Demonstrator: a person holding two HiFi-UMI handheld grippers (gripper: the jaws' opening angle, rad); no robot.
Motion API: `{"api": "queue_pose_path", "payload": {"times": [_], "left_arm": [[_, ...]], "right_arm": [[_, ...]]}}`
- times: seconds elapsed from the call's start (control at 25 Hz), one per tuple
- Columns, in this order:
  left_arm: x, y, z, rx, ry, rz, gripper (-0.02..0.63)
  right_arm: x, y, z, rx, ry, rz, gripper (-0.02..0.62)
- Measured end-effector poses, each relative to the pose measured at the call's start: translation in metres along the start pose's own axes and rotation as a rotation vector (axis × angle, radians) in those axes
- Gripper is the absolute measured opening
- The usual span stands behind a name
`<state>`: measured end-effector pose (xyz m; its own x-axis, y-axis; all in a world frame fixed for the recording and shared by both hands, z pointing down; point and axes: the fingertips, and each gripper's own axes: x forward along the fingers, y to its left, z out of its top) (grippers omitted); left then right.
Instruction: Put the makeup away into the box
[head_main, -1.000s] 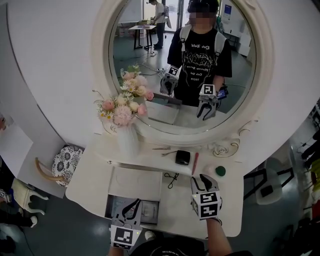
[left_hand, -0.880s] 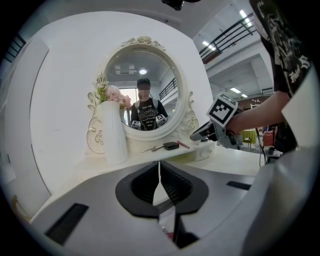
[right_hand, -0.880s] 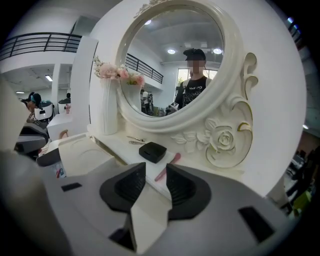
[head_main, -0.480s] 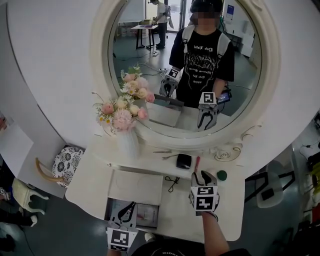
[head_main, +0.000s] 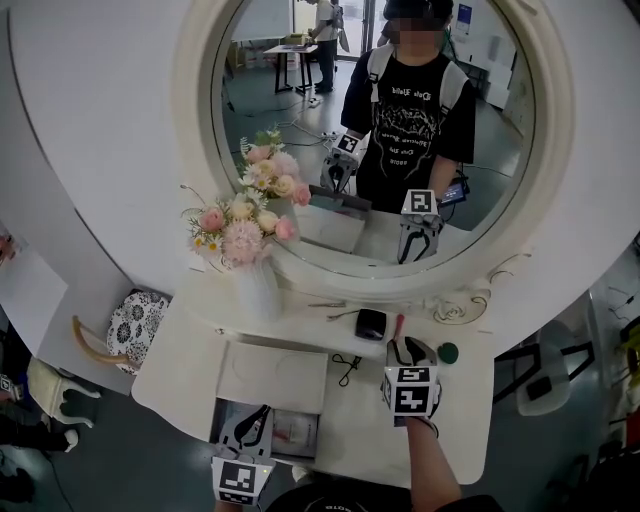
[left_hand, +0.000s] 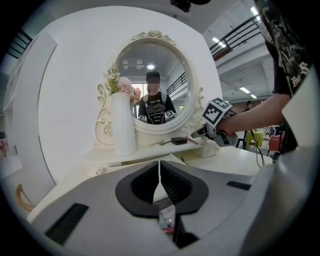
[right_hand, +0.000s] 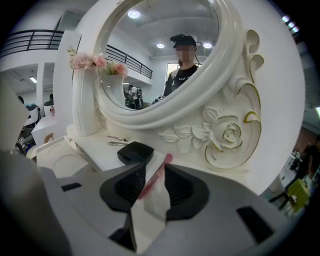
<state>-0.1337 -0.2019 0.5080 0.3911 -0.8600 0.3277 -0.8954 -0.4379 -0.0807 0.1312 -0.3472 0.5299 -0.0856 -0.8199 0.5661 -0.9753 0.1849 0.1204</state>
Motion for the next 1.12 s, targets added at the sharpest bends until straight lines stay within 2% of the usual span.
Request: {"api": "queue_pose_path", "payload": {"times": [0.36,0.64,0.84,1.12], "left_arm": [[0.003,0.000,-0.009,-0.026,0.024,-0.005,0.023],[0.004,0.005,-0.013,-0.011,0.042,-0.006,0.023],[0.003,0.015,-0.015,-0.050,0.042,0.024,0.023],[0.006,0.019,-0.016,-0.078,0.041,0.024,0.023]], "right_arm": [[0.015,-0.004,-0.001,-0.023,0.032,0.000,0.123],[0.023,-0.009,0.000,-0.010,0.054,-0.012,0.123],[0.029,-0.011,0.001,-0.022,0.075,0.001,0.123],[0.037,-0.013,0.000,-0.018,0.103,0.004,0.123]]}}
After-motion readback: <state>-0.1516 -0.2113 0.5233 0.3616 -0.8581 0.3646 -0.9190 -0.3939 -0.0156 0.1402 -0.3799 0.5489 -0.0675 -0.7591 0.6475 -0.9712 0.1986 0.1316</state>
